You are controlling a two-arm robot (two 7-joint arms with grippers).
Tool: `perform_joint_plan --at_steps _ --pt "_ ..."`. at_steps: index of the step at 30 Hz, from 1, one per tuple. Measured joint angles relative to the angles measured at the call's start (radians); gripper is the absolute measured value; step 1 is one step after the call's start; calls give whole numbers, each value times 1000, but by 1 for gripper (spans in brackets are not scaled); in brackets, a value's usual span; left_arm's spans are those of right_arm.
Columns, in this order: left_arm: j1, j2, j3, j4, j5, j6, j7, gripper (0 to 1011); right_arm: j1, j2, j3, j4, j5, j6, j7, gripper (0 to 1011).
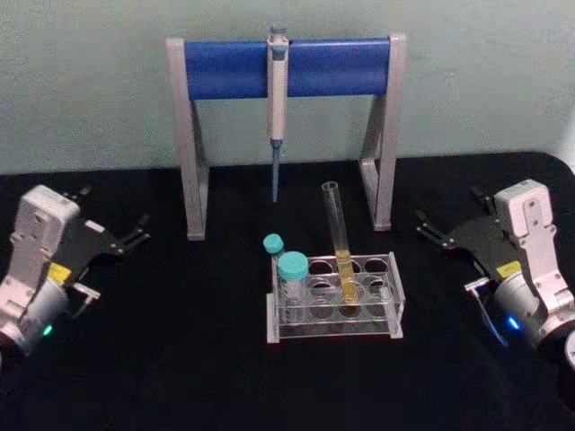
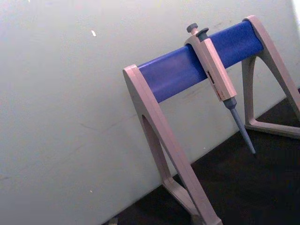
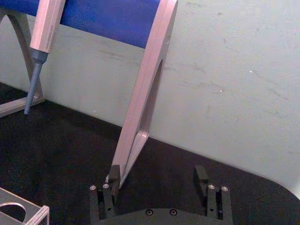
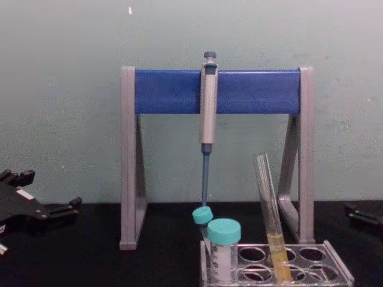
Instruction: Pick up the test tube from the test tube rack, shake it, then place it back into the test tube rack.
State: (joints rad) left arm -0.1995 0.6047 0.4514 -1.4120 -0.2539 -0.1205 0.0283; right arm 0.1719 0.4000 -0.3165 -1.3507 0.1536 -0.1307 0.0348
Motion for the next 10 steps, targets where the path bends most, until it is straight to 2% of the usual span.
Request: perform_joint_plan --at_steps 10 --pt "0 0 0 0 0 0 0 1001 0 0 0 0 0 0 0 1000"
